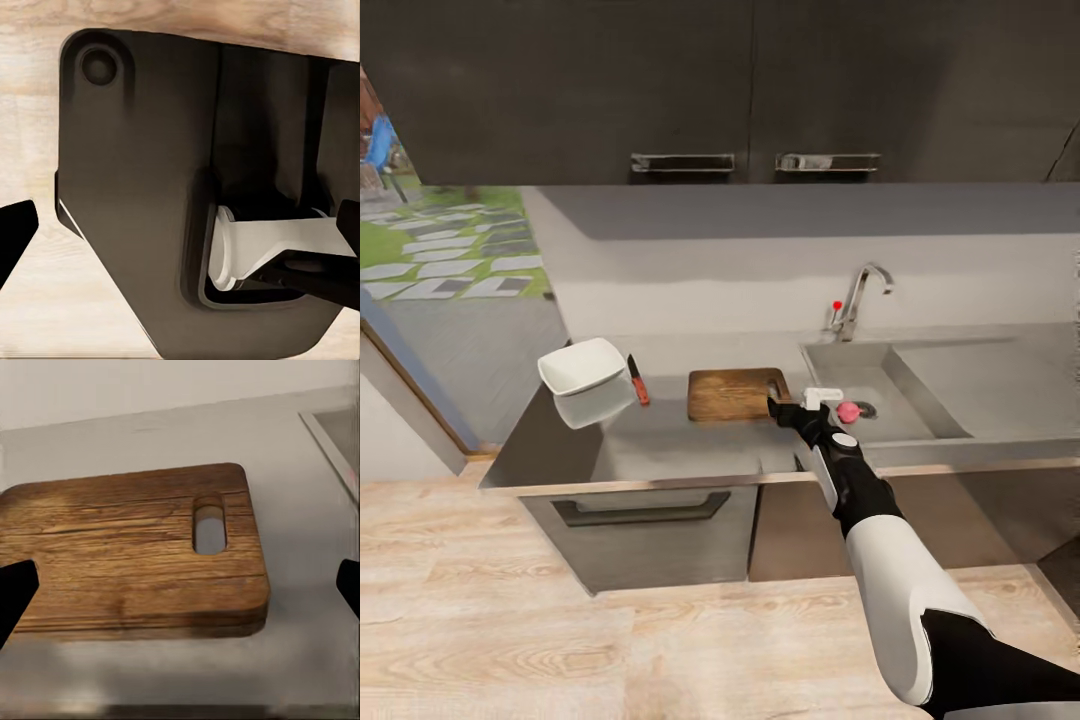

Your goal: In the kitchen, take the Vidalia onion out of the sink, dice it on the chopping board with the paring knife, put the diced onion into the bowl on the countertop, then place both the paring knife and the chopping board into the sink.

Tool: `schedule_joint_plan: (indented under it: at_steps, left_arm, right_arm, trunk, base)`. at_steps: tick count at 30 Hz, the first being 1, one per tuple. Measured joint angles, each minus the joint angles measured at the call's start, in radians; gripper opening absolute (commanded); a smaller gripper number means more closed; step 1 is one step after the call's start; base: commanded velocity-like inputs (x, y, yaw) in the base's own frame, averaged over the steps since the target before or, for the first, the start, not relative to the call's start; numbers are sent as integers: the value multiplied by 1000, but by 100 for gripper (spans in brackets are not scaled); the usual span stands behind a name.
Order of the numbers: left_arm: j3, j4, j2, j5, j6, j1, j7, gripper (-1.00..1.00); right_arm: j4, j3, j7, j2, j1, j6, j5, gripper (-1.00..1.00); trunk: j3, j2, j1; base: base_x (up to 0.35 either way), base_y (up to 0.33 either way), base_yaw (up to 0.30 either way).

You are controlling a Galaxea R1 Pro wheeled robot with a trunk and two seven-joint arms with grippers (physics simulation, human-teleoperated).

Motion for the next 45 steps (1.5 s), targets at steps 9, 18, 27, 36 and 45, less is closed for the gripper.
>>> schedule_joint_plan:
  at_steps: [9, 18, 27, 36, 45]
  left_arm:
    - [0, 0, 0, 0, 0, 0, 0, 100]
    - [0, 0, 0, 0, 1, 0, 0, 100]
    - [0, 0, 0, 0, 0, 0, 0, 100]
    - [0, 1, 1, 0, 0, 0, 0, 100]
    - [0, 2, 0, 0, 0, 0, 1, 100]
  right_arm:
    - [2, 0, 2, 0, 0, -2, 0, 100]
    - [6, 0, 2, 0, 0, -20, -3, 100]
    - [29, 0, 3, 0, 5, -22, -3, 100]
    - [130, 0, 7, -4, 6, -91, -3, 100]
    - [433, 0, 9, -47, 6, -329, -2, 100]
  trunk:
    - [0, 0, 0]
    - [0, 0, 0]
    - [0, 0, 0]
    - [0, 0, -1]
    - [0, 0, -1]
  base:
    - [-336, -7, 0]
    - [-338, 0, 0]
    - [-269, 0, 0]
    - [-31, 0, 0]
    - [0, 0, 0]
